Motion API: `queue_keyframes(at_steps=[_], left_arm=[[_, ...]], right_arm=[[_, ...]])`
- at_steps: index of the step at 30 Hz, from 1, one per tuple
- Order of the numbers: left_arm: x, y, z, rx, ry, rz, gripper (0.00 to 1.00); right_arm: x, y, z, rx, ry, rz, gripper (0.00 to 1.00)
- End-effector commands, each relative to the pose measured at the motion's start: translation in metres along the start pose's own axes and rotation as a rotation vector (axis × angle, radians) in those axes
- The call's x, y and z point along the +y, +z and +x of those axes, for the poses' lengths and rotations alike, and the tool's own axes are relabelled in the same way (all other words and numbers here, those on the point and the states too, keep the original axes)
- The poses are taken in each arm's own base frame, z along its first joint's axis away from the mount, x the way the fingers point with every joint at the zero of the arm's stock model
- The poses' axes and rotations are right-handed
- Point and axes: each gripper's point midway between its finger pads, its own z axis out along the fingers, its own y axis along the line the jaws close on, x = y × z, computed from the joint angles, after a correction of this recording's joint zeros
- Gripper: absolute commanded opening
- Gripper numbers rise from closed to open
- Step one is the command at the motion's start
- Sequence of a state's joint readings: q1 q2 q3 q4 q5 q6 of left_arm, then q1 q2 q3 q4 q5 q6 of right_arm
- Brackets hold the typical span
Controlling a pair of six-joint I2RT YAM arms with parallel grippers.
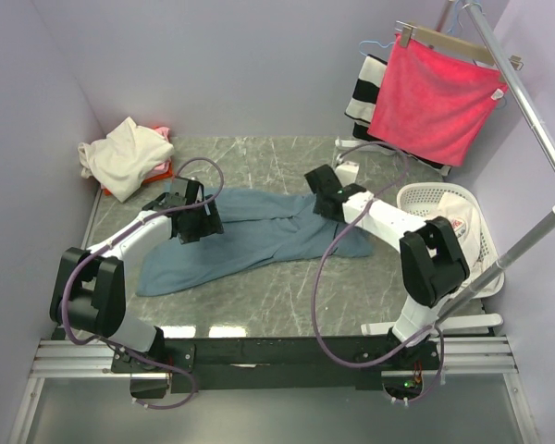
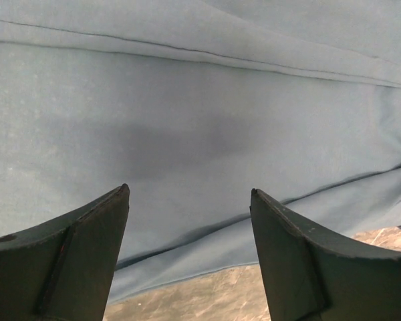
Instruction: Fold and stack the t-shirts
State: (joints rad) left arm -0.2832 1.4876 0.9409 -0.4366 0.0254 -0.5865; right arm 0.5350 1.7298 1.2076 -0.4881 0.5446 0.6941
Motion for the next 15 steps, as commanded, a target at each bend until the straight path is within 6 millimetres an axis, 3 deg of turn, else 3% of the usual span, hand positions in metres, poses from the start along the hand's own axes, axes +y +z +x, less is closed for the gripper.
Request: queue_keyframes(at_steps=[1,5,12,15], left_arm=[[-0.002,-0.008,-0.008,-0.037,0.012,-0.001,0.79],[-0.001,-0.007,-0.006,-0.033,0.009,-0.001,0.79],[-0.002,-0.003,-0.009,-0.034,0.009,-0.003,0.79],[-0.001,-0.002,-0.006,-0.032,0.007,-0.004,0.79]], right_arm=[[-0.005,-0.013,-0.051,-0.118,0.017,-0.001,0.72],[-0.001,-0.041,-0.05,-0.107,0.02,-0.126,0.78],[0.019,-0.066,0.006,0.058,-0.074,-0.202,0.76],[0.026,-0.066,0.025,0.083,-0.091,-0.2,0.75]])
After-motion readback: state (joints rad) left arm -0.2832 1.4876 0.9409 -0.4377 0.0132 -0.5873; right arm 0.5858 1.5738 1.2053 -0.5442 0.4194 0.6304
